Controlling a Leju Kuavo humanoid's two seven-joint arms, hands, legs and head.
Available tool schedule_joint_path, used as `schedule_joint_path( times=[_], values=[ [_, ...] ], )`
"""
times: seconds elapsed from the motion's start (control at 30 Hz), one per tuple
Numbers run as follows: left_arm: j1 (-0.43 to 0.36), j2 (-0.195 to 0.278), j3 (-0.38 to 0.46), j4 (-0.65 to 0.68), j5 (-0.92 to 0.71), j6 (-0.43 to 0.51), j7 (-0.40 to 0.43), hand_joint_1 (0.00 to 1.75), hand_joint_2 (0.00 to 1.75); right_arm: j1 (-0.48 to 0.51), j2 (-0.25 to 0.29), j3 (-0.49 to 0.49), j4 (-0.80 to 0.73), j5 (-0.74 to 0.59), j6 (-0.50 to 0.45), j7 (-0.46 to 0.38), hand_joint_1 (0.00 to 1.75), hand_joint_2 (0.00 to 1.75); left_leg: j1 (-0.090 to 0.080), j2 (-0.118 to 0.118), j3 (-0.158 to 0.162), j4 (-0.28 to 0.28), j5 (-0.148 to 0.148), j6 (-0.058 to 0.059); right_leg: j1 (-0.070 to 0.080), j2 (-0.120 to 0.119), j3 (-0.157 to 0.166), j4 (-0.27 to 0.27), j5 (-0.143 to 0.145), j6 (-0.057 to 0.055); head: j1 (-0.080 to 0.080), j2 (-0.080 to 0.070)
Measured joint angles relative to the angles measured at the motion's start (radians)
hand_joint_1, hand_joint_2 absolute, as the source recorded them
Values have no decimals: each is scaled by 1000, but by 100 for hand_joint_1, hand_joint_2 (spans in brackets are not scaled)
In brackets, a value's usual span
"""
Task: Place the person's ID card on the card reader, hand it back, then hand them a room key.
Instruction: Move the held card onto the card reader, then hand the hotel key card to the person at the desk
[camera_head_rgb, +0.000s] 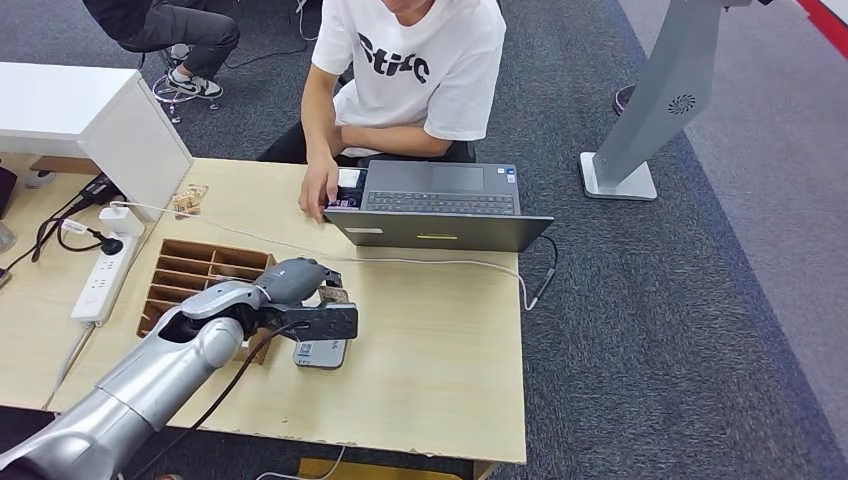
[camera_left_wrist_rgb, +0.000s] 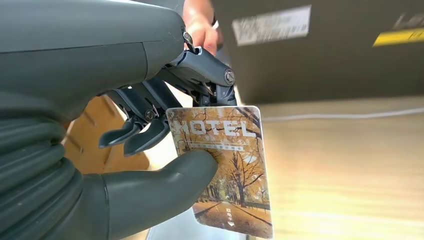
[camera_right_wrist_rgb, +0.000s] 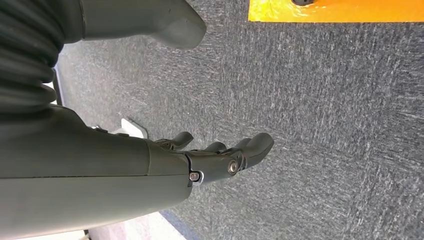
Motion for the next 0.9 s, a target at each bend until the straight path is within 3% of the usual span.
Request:
schedule_joint_path(
  times=[0.13, 0.43, 0.9],
  values=[
    [13, -4, -4, 33, -21, 27, 8, 175, 175, 0, 0, -2, 0, 5, 3, 0, 0, 175, 0, 0, 0, 0, 0, 0, 0, 0, 0, 0, 0, 0, 0, 0],
    [75, -37, -3, 201, -110, 198, 11, 175, 175, -2, 5, -9, 0, 34, 5, 11, 0, 175, 0, 0, 0, 0, 0, 0, 0, -1, 1, 0, 0, 0, 0, 0],
    [75, -66, 24, 292, -130, 207, 14, 175, 175, -5, 8, -22, 0, 47, 8, 14, 0, 175, 0, -2, 4, 0, 1, 0, 0, -2, 5, 0, 0, 0, 0, 0]
  ],
)
